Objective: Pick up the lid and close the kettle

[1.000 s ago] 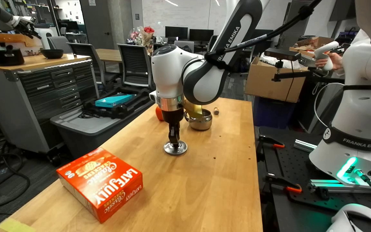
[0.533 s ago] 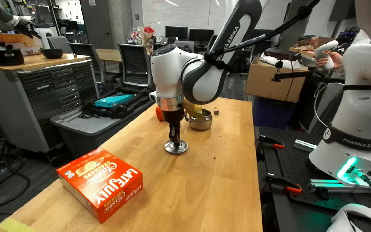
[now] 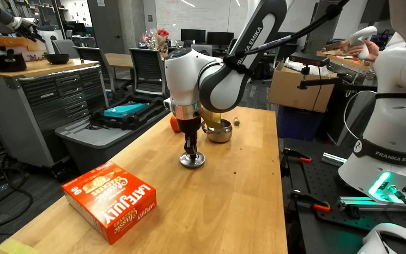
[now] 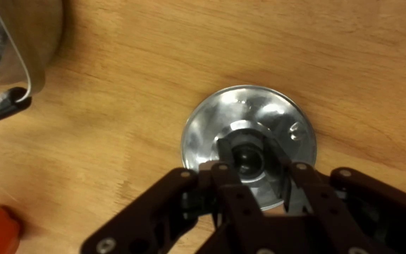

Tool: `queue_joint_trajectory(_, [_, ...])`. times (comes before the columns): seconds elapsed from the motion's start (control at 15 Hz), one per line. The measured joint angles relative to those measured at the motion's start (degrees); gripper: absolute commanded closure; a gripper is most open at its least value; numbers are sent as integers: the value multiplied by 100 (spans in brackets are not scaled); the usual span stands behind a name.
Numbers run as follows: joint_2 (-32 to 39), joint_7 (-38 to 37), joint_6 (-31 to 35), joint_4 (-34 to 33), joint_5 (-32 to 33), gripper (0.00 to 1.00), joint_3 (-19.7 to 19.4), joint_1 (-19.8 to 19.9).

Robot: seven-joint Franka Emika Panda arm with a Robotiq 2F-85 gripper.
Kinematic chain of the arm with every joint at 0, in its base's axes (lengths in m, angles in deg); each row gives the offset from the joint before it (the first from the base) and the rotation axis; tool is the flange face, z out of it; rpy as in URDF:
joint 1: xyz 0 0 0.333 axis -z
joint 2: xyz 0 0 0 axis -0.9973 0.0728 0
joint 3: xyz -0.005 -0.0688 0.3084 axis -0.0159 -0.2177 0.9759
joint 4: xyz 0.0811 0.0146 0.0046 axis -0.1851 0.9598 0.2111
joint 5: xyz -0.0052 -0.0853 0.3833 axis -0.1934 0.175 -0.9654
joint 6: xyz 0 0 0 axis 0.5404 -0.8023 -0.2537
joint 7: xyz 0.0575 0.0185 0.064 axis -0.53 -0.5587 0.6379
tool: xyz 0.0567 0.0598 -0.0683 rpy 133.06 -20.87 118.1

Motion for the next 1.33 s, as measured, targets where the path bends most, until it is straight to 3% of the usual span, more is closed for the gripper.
queue_joint_trajectory(0.8, [-1246,-15,-4,404,-19,93,7,70])
queue_joint_trajectory(1.33, [-2307,0,-227,769,-37,93,-21,550])
